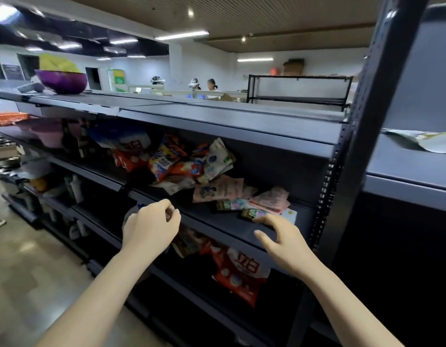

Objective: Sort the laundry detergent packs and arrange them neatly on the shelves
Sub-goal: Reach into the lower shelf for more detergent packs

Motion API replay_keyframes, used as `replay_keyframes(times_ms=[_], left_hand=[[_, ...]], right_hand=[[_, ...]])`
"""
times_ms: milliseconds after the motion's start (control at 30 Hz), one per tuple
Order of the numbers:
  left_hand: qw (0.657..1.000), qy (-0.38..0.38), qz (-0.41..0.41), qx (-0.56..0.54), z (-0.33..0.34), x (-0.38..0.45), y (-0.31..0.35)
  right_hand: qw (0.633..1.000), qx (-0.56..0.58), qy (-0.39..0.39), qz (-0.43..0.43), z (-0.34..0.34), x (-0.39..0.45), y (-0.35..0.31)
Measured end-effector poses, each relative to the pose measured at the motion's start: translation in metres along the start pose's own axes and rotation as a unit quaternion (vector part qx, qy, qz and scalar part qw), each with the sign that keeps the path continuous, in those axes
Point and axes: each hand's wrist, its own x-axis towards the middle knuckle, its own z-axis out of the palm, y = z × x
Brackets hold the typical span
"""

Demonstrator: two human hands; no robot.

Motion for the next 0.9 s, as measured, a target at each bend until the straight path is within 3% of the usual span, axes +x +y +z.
replay_keyframes(times_ms=[267,567,733,900], left_hand=[[0.999,-0.043,-0.015,0.0,0.026,0.111,-0.067],[0.996,-0.076,-0.037,-0.001,0.055,0.206,-0.122],[0.994,-0.109,-0.02,-0.022,0.08,0.271,-0.156],[0.983,-0.161,0.007,-0.09,0.112,0.347,-0.189]], right_hand=[[0.999,0.022,-0.029,0.037,0.07,0.11,-0.006],[0.989,0.038,-0.044,0.137,0.113,0.195,-0.001],[0.988,0.02,-0.018,0.151,0.155,0.247,-0.006],[0.973,0.115,0.01,0.198,0.197,0.302,-0.011]])
